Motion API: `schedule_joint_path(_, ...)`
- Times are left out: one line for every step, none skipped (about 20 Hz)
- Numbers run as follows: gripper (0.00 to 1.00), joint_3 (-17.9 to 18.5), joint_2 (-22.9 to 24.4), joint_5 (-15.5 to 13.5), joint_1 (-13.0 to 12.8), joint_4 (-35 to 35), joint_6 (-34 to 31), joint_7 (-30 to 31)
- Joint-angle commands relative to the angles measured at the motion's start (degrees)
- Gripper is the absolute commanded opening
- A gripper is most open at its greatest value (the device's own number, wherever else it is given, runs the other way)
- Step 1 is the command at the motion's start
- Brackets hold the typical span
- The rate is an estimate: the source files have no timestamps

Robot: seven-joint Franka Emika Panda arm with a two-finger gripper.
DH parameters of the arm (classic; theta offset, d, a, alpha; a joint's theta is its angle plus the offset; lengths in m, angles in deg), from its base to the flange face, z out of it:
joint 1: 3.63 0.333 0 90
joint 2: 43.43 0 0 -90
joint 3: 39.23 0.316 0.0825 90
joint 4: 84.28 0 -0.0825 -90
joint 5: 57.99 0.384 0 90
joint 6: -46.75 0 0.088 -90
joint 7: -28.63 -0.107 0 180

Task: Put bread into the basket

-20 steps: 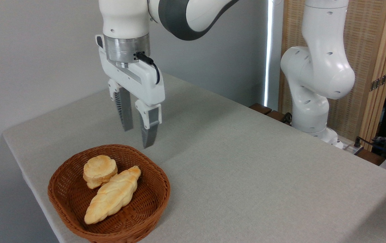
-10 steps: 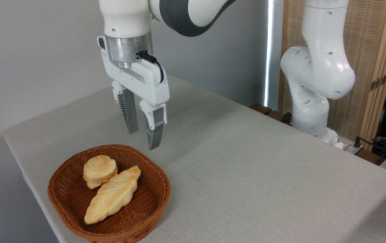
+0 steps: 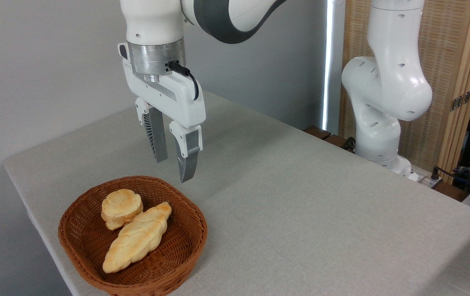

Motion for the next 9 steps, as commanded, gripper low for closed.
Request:
schedule_joint_path(1.0,0.47,-0.21,-0.15,-0.42,1.26,-1.74,0.84)
schedule_joint_path(1.0,0.04,-0.13,-0.23,0.8,1.26,-1.74,0.75)
schedule_joint_path(1.0,-0.31,-0.04,-0.32,1.94,1.26,-1.74,0.67)
schedule_joint_path(1.0,-1.97,0.05,-1.02,3.61,1.26,-1.74,0.58)
schedule_joint_path(1.0,-3.03,0.14,-1.55,4.5,1.26,-1.74,0.4)
schedule_joint_path(1.0,-4.61,0.75,-2.16,6.68,1.26,-1.74,0.4)
schedule_joint_path(1.0,-5.49,0.84,-2.17,7.66,1.26,-1.74,0.31)
schedule_joint_path(1.0,-7.07,0.93,-2.17,8.89,1.26,-1.74,0.31)
schedule_joint_path(1.0,-7.34,0.93,-2.17,9.33,1.26,-1.74,0.31)
